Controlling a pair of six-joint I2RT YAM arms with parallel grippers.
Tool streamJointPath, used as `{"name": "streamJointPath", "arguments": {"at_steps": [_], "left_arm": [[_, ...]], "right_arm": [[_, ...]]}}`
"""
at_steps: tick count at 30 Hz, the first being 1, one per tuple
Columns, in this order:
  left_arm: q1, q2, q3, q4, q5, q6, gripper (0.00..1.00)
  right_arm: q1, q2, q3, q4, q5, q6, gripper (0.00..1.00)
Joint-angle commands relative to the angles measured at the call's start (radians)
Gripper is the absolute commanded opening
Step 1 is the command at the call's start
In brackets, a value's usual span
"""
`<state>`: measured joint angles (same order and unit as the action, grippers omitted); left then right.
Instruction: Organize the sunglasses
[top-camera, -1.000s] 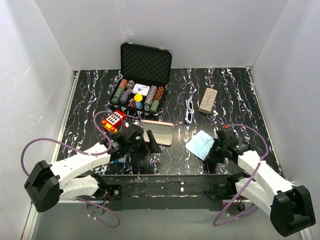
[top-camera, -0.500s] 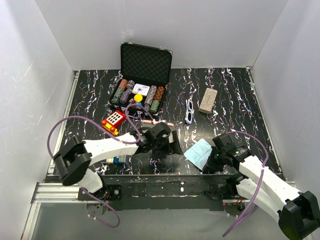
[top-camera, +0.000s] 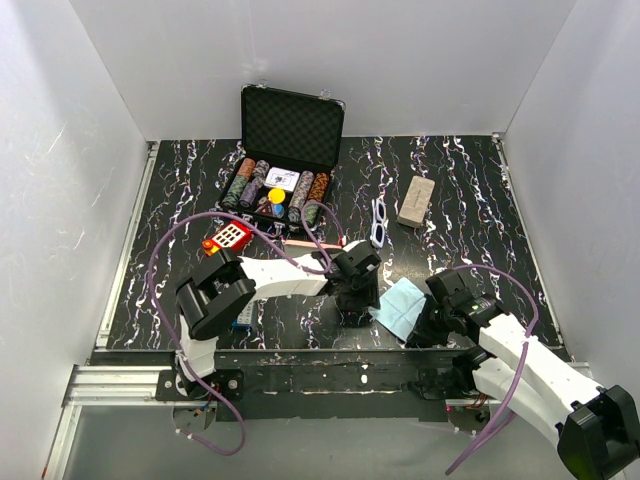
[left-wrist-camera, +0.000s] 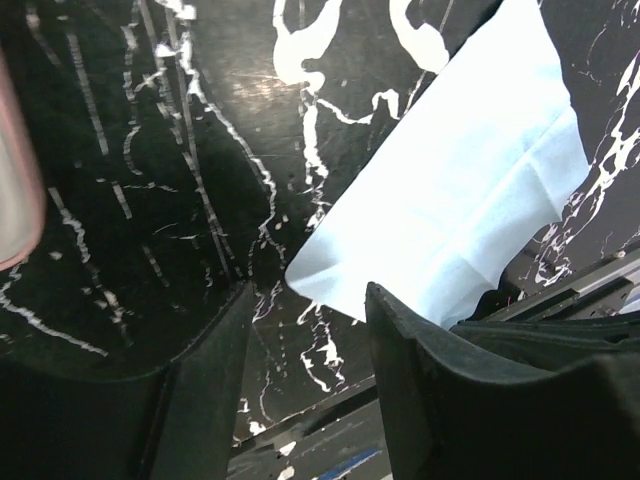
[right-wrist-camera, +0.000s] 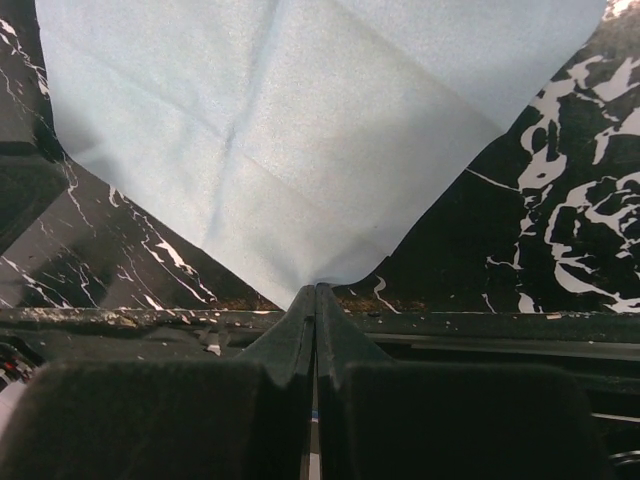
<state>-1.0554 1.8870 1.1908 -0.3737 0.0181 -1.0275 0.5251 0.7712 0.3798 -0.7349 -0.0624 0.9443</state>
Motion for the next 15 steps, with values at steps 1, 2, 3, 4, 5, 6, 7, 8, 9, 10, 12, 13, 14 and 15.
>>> {"name": "streamJointPath", "arguments": {"at_steps": [1,2,3,4,5,6,7,8,9,10,12,13,14,15], "left_arm": [[-0.031,0.049,0.059,-0.043,-0.039,0.026,0.46],[-0.034,0.063,0.070,-0.051,-0.055,0.026,0.43],[-0.037,0.073,0.082,-0.068,-0.063,0.026,0.41],[-0.040,0.086,0.095,-0.082,-0.069,0.026,0.38],[-0.043,0.095,0.105,-0.097,-0.073,0.026,0.35],[-0.049,0.101,0.113,-0.108,-0.078,0.026,0.34],[-0.055,0.106,0.119,-0.116,-0.079,0.026,0.32],[-0.061,0.107,0.122,-0.122,-0.083,0.024,0.31],[-0.067,0.106,0.127,-0.126,-0.090,0.023,0.30],[-0.075,0.107,0.131,-0.132,-0.102,0.021,0.30],[-0.083,0.107,0.138,-0.146,-0.118,0.018,0.28],[-0.084,0.112,0.145,-0.152,-0.122,0.018,0.28],[-0.084,0.115,0.148,-0.165,-0.129,0.017,0.27],[-0.084,0.115,0.154,-0.172,-0.138,0.018,0.26]], "right_arm": [[0.004,-0.013,-0.005,0.003,0.006,0.008,0.01],[0.004,-0.013,-0.004,0.003,0.006,0.007,0.01],[0.004,-0.015,-0.004,0.003,0.006,0.007,0.01],[0.004,-0.013,-0.002,0.003,0.006,0.004,0.01],[0.004,-0.015,-0.002,0.003,0.006,0.004,0.01],[0.004,-0.013,-0.004,0.003,0.007,0.002,0.01],[0.004,-0.015,-0.004,0.002,0.007,0.002,0.01],[0.004,-0.013,-0.004,0.002,0.007,0.001,0.01],[0.004,-0.015,-0.002,0.003,0.009,0.001,0.01],[0.004,-0.013,-0.002,0.003,0.007,-0.002,0.01],[0.004,-0.016,-0.002,0.002,0.009,-0.001,0.01],[0.004,-0.016,-0.002,0.002,0.010,-0.001,0.01],[0.004,-0.018,-0.001,0.002,0.010,-0.002,0.01],[0.004,-0.019,0.001,0.000,0.012,-0.006,0.01]]}}
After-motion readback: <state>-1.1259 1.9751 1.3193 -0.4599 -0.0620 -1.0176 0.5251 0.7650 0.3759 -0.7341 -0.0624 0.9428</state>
